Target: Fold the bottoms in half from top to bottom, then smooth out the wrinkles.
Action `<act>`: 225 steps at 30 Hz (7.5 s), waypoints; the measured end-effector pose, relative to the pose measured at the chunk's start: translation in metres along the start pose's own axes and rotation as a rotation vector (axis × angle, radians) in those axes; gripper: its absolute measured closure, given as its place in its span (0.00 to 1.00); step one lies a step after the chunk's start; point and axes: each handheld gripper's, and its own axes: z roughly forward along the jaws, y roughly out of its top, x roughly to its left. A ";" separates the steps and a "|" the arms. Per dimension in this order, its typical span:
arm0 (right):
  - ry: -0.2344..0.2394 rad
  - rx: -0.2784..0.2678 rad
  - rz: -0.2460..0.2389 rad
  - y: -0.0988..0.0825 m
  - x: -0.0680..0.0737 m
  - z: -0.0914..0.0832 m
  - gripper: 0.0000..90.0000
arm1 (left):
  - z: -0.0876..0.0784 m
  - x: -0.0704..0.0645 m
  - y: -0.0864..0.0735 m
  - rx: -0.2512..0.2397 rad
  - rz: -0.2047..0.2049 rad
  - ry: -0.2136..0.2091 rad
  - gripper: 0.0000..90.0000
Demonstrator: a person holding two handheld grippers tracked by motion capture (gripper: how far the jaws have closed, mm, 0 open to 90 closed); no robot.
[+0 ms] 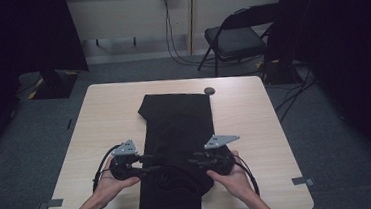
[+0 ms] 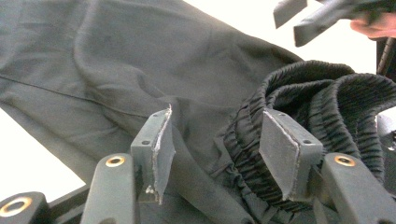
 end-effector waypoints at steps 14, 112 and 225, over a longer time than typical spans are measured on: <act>0.178 0.176 -0.156 -0.039 0.059 0.025 0.69 | -0.002 -0.002 -0.002 -0.010 -0.006 0.046 0.46; -0.304 0.109 0.206 0.003 -0.132 0.015 0.20 | 0.042 0.112 0.033 0.047 -0.205 0.271 0.36; -0.140 0.085 0.041 -0.010 -0.053 0.047 0.68 | 0.074 0.035 0.019 0.135 -0.033 0.030 0.68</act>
